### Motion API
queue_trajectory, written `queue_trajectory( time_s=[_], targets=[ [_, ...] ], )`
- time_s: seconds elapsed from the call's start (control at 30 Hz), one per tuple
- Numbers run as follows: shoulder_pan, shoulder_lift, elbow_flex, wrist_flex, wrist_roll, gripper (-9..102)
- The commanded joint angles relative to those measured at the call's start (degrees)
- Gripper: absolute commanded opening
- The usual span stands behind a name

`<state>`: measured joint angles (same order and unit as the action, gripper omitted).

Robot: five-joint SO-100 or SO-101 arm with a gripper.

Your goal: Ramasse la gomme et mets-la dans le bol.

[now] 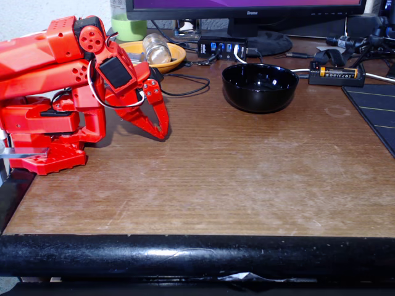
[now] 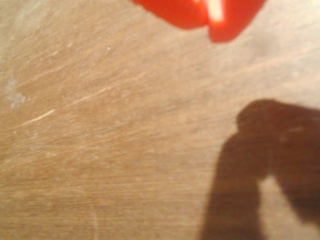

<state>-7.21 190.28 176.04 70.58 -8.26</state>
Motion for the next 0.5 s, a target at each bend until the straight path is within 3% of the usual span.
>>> queue_trajectory(
  time_s=[0.0, 0.47],
  targets=[
    [-0.4, 0.2, 1.4, -1.0, 0.2, -6],
    [-0.6, 0.2, 1.4, -0.9, -0.8, -6]
  ],
)
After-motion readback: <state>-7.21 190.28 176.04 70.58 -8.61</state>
